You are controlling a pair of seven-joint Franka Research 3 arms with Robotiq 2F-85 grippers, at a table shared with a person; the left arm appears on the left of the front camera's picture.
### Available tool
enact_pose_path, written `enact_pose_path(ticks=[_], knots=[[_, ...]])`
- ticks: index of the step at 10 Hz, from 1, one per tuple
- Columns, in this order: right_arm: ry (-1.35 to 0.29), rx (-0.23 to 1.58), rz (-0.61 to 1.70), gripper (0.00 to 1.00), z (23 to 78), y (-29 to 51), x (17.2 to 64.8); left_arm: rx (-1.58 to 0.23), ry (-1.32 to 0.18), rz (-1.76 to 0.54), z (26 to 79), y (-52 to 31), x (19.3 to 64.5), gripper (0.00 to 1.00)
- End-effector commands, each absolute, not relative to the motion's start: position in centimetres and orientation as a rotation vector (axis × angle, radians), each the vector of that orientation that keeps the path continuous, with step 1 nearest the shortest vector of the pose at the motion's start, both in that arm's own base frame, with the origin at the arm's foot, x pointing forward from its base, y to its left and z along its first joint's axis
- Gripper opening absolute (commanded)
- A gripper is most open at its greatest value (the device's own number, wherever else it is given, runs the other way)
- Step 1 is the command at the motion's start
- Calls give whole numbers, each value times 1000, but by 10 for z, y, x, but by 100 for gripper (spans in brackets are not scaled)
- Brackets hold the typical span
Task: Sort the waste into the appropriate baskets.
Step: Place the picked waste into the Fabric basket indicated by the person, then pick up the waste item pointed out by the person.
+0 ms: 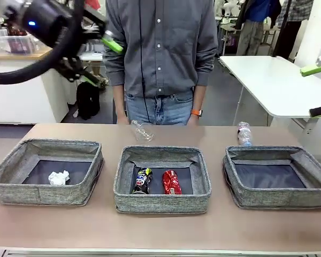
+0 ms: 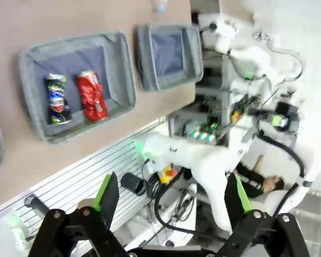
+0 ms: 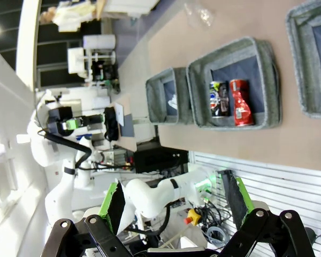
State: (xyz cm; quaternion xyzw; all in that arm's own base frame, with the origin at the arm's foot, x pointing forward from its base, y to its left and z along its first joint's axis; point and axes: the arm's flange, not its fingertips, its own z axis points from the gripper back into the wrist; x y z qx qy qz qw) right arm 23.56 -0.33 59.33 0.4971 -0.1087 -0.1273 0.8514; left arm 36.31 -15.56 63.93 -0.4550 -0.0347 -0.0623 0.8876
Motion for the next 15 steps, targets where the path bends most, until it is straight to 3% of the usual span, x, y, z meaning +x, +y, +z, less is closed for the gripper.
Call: enact_pose_path(ticks=[1, 4, 5, 6, 15], knots=[[-239, 1067, -255, 100, 594, -3, 236, -1017, -201, -37, 612, -105, 326, 100], [-239, 1067, -255, 100, 594, -3, 236, -1122, -134, -19, 582, -68, 306, 100], [-239, 1067, -255, 100, 594, -3, 236, -1174, 109, -8, 567, -79, 315, 100], [-239, 1067, -255, 100, 594, -3, 236, -1057, -164, 16, 591, -64, 309, 100], [-239, 1067, -255, 100, 594, -3, 236, -1057, -164, 16, 591, -64, 309, 100]])
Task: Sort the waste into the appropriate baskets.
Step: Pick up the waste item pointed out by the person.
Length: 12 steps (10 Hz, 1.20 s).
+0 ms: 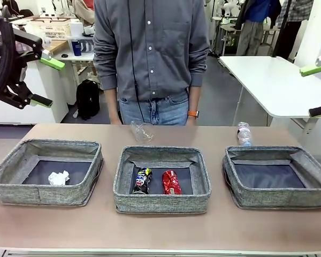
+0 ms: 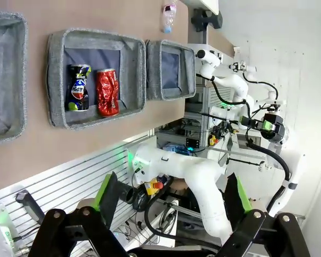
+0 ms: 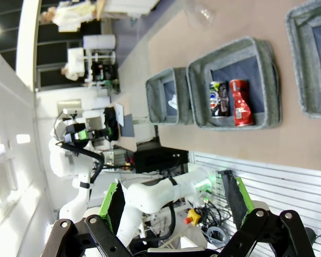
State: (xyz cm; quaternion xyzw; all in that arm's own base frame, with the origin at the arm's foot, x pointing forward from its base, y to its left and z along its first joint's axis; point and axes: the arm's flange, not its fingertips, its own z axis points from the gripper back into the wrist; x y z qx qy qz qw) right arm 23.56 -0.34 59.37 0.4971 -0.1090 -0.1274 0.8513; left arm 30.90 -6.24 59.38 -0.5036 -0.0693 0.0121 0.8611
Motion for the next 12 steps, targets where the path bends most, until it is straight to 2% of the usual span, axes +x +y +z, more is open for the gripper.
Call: enact_pose_path(ticks=[1, 12], knots=[[-239, 1067, -255, 100, 594, -3, 236, -1057, -164, 16, 591, -64, 309, 100], [-239, 1067, -255, 100, 594, -3, 236, -1057, -164, 16, 591, -64, 309, 100]])
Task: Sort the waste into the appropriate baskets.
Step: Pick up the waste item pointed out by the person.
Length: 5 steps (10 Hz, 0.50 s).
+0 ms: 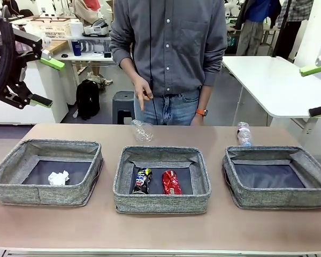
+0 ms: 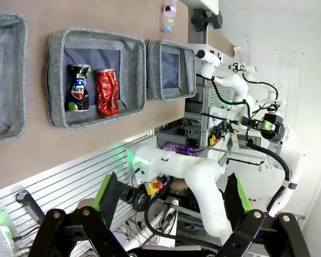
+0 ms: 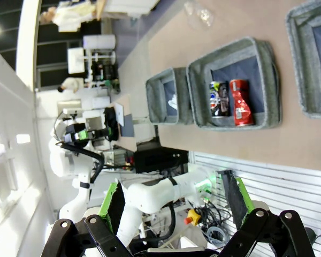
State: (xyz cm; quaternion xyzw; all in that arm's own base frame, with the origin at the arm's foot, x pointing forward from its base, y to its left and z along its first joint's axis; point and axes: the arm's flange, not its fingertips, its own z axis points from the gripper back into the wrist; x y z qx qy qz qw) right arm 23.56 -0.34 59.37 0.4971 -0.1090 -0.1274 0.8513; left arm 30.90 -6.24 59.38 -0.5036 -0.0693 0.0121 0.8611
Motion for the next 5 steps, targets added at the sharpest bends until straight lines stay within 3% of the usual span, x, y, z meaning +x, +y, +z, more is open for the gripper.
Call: enact_pose_path(ticks=[1, 5], knots=[[-239, 1067, -255, 100, 594, -3, 236, -1057, -164, 16, 591, -64, 309, 100], [-239, 1067, -255, 100, 594, -3, 236, -1057, -164, 16, 591, -64, 309, 100]])
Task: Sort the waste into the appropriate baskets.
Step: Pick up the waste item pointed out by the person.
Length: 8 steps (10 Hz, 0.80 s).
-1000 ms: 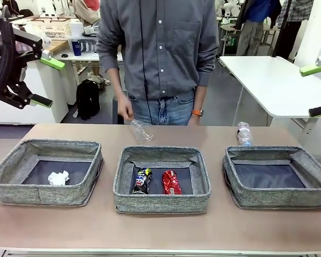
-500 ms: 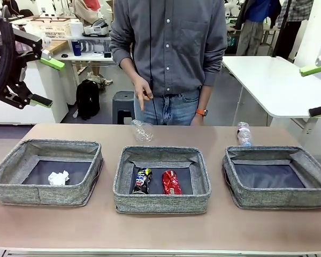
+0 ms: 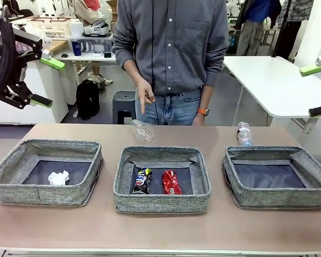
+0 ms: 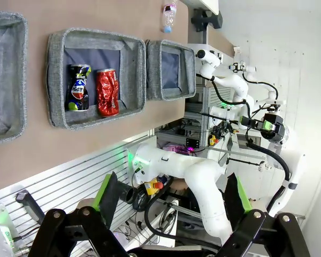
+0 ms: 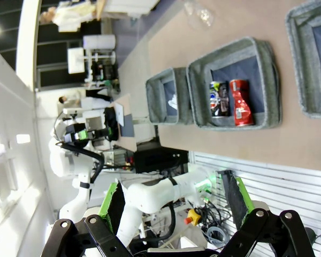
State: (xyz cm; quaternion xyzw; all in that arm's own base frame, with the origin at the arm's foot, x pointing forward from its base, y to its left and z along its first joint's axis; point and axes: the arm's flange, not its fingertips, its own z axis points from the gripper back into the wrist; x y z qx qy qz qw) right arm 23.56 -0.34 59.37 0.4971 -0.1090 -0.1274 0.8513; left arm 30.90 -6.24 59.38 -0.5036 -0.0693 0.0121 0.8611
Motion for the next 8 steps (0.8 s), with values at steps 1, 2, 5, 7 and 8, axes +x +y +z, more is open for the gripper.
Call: enact_pose_path(ticks=[1, 2, 5, 7, 8], knots=[[-239, 1067, -255, 100, 594, -3, 236, -1057, -164, 16, 591, -64, 309, 100], [-239, 1067, -255, 100, 594, -3, 236, -1057, -164, 16, 591, -64, 309, 100], [-239, 1067, -255, 100, 594, -3, 236, -1016, -118, 139, 599, -82, 328, 100], [-239, 1067, -255, 100, 594, -3, 236, -849, -162, 181, 603, -137, 367, 100], [-239, 1067, -255, 100, 594, -3, 236, -769, -145, 170, 593, -158, 388, 100]])
